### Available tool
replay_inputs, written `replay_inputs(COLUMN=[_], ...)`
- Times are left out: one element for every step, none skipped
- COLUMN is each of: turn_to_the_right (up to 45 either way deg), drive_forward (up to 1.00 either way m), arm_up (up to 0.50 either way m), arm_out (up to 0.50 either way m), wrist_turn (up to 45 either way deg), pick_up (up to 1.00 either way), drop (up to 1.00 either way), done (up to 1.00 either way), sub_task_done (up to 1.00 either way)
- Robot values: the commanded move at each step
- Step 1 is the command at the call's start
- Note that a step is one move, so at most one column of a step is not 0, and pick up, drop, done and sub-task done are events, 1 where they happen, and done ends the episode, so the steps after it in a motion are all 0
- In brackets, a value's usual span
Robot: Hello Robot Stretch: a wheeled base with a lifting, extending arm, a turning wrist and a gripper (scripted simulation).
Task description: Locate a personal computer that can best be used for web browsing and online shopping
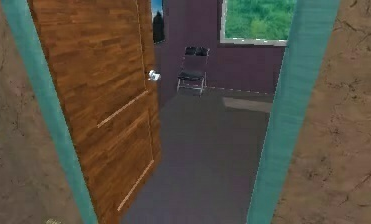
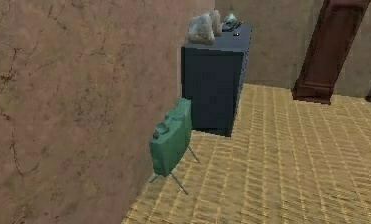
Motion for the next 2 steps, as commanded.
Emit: replay_inputs(turn_to_the_right=[0.0, 45.0], drive_forward=[0.8, 0.0], arm_up=[0.0, 0.0], arm_out=[0.0, 0.0], wrist_turn=[0.0, 0.0], pick_up=[0.0, 0.0], drop=[0.0, 0.0], done=[0.0, 0.0], sub_task_done=[0.0, 0.0])
